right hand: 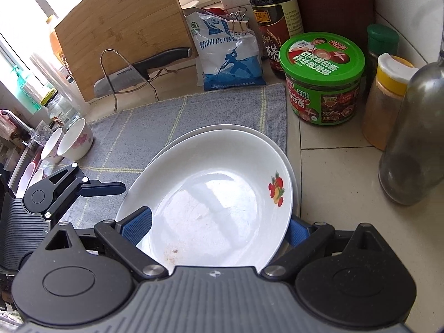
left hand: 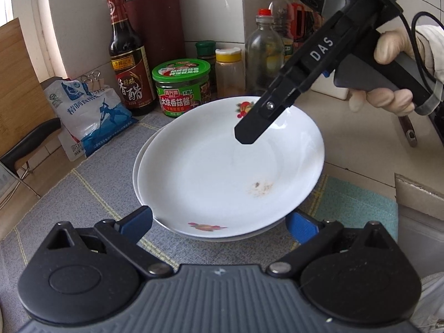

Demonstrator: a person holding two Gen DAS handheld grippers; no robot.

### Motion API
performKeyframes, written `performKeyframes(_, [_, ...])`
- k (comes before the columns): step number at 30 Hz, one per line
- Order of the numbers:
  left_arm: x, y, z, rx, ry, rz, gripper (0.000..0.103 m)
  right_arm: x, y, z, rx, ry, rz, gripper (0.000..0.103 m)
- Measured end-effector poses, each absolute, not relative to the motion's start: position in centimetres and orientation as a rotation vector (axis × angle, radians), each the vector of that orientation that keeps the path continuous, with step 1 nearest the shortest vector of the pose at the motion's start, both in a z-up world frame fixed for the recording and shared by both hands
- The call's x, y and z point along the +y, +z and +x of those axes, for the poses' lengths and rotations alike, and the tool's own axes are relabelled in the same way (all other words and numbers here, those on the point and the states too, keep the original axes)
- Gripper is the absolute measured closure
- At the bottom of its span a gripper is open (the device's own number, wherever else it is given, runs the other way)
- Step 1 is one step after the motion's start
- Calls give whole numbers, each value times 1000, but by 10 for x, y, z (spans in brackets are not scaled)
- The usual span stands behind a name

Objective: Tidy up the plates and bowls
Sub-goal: 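Lower the fruit-print plate onto the plate stack with the right tool, then open the right tool and withdraw it from the stack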

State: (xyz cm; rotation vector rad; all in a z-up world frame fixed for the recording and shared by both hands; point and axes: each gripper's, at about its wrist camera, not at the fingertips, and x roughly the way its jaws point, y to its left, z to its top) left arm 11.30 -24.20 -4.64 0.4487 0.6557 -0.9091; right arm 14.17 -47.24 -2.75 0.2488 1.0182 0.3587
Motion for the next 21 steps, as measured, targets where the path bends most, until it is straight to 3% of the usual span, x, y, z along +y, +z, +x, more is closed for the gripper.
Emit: performKeyframes(21, [-216,-36,106,628,-869,382,1,-451,-22,130,1052,233,96,1])
